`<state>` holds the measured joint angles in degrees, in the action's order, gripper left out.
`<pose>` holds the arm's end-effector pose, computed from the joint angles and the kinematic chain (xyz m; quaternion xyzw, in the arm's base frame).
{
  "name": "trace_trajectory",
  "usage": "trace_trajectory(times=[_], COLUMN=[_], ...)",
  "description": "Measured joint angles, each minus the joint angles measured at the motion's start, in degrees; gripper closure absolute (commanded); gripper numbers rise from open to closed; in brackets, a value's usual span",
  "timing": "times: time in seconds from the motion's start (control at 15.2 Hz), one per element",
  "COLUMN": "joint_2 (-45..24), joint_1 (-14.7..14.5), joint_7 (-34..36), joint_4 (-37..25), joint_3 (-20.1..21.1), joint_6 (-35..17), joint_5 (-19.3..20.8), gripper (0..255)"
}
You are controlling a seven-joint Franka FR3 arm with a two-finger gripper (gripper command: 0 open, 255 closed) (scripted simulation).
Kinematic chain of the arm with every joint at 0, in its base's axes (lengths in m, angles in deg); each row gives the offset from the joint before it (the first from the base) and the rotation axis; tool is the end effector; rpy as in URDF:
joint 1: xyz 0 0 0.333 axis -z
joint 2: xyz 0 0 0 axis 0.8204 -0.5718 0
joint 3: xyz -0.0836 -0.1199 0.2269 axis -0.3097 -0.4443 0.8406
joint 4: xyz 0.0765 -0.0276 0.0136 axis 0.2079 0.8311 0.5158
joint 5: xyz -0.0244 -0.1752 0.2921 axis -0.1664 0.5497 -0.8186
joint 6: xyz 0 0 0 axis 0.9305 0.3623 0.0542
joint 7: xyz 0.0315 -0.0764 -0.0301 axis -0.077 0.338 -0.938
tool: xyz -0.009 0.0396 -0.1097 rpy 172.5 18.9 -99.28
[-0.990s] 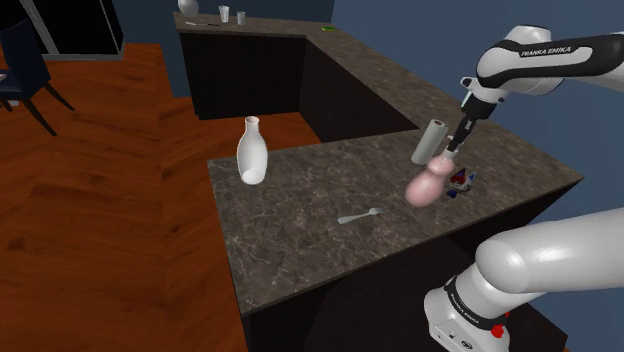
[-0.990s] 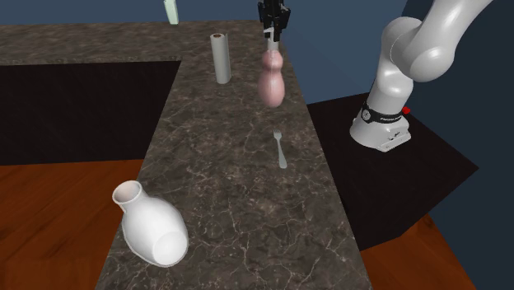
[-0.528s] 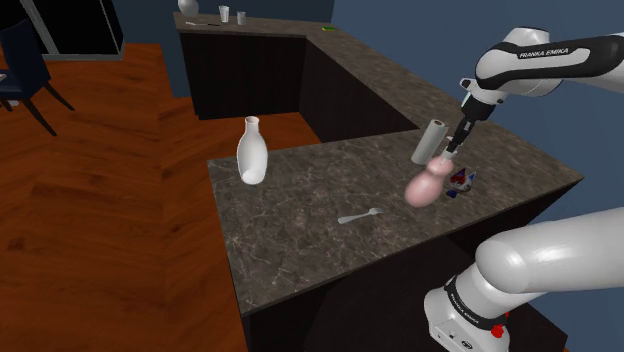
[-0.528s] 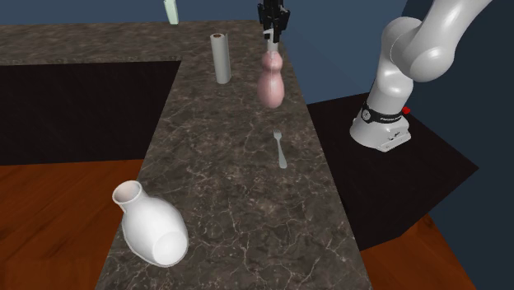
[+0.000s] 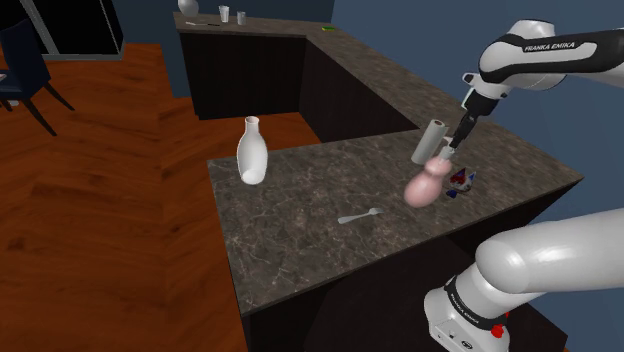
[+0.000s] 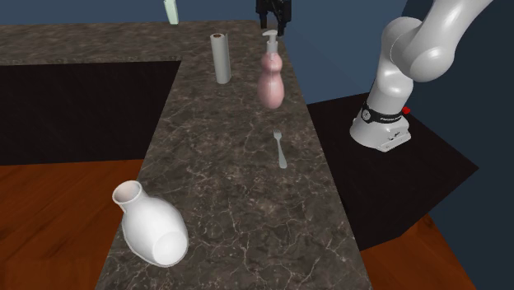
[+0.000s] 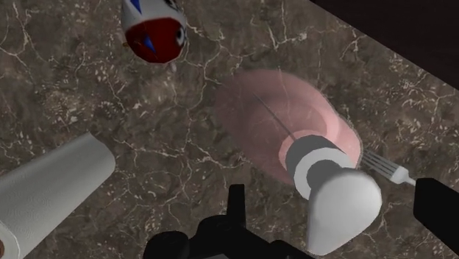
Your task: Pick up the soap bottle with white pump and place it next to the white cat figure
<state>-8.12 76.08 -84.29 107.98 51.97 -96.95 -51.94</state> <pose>0.2869 -0.2685 0.4399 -0.9882 -0.1518 -0.0089 0.0192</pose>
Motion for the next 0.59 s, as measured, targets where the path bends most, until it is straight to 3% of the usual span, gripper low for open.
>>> trace_trajectory(times=[0.2, 0.59], joint_2=[0.7, 0.9], joint_1=[0.0, 0.0], joint_7=[-0.1, -0.1], joint_4=[-3.7, -4.3], joint_3=[0.3, 0.4], joint_6=[4.3, 5.2], joint_5=[-0.1, -0.1], gripper=[0, 0])
